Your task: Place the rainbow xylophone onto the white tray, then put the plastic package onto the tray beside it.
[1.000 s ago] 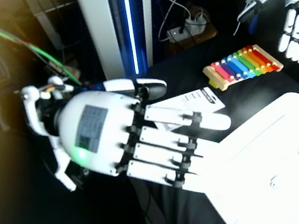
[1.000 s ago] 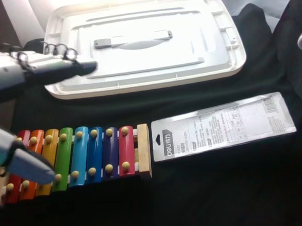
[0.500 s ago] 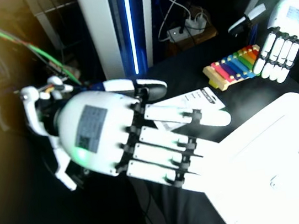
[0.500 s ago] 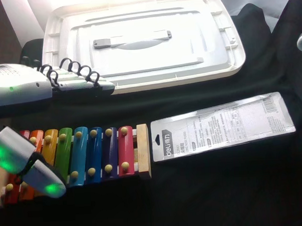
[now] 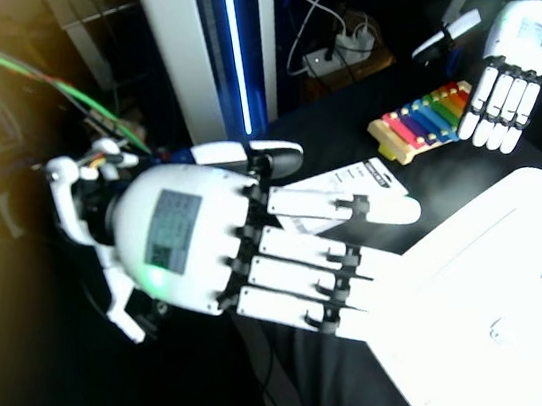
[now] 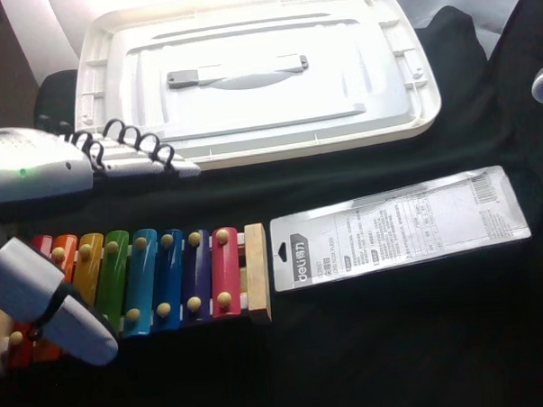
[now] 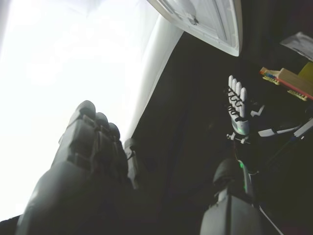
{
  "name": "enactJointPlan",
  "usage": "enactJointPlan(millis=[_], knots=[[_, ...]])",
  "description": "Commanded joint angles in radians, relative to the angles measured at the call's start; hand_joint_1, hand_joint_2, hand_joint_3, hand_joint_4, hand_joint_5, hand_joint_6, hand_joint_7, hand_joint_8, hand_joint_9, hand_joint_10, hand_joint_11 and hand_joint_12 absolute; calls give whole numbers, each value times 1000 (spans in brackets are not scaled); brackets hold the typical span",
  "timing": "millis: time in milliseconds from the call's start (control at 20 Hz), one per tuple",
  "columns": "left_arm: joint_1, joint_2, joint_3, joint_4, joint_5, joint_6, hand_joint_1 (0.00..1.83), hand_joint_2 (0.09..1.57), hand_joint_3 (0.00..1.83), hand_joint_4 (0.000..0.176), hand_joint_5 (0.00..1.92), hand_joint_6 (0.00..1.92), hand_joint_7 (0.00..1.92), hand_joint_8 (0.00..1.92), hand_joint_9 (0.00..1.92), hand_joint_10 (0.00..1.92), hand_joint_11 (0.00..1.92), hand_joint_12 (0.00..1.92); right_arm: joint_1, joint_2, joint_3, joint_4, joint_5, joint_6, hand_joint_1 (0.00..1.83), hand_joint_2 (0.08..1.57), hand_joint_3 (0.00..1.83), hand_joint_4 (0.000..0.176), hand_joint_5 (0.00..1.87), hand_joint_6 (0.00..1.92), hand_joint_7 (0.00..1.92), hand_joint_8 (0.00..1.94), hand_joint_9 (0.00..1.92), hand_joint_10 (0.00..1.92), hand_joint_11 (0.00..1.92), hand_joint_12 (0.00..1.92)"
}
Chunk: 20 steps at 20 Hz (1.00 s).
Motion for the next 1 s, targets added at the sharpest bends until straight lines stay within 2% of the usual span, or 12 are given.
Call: enactJointPlan(millis=[0,150,250,300,500,600,650,700,750,800,850,950], knots=[[-2,-2,-3,-40,-37,-13,502,662,0,0,0,0,0,0,0,0,24,11,9,-4,3,52,108,11,626,846,0,128,0,0,0,0,48,4,82,99],[4,-7,-4,-18,-1,-13,494,658,0,0,0,0,0,0,0,0,20,10,9,-6,4,54,108,11,634,861,1,120,0,0,0,0,43,1,73,104],[7,-7,-4,-18,4,-13,502,654,0,0,0,0,0,0,0,0,2,1,9,-10,4,53,108,13,655,881,7,103,0,0,0,0,24,0,46,101],[7,-8,-5,-16,5,-13,497,660,0,0,0,0,0,0,0,0,32,14,9,-11,4,52,108,13,661,901,14,114,0,0,0,0,11,0,36,100],[17,-12,-9,-11,8,-13,521,662,0,0,0,0,0,0,0,0,32,16,9,-12,5,46,108,19,632,882,0,117,0,0,0,0,0,0,3,94],[20,-15,-9,-9,8,-13,529,651,0,7,0,0,0,0,1,0,67,32,9,-12,5,44,108,21,648,855,0,118,0,0,0,0,0,0,4,95],[22,-17,-9,-6,8,-13,536,651,0,0,0,0,0,0,0,0,62,31,9,-12,5,44,108,21,656,849,0,118,0,0,0,0,0,0,1,95],[24,-21,-9,-3,8,-13,529,634,0,16,0,0,0,0,0,0,71,35,9,-12,5,44,108,21,677,854,0,105,0,0,0,0,6,2,12,101],[27,-26,-8,2,12,-13,542,624,0,23,0,0,0,0,0,0,64,33,9,-14,5,43,108,22,697,859,0,107,0,0,0,0,7,2,14,104],[28,-32,-7,8,18,-13,560,625,0,21,0,0,0,0,0,0,58,31,9,-16,5,43,108,25,709,857,0,107,0,0,0,0,5,2,17,106],[29,-39,-4,14,24,-13,565,624,0,43,0,0,0,0,0,0,61,32,9,-18,5,42,108,29,710,848,0,107,0,0,0,0,7,2,18,107],[37,-56,6,15,26,-13,555,629,0,9,0,0,0,0,5,2,99,50,9,-18,5,37,108,32,762,828,0,110,0,0,0,0,23,8,16,109]])
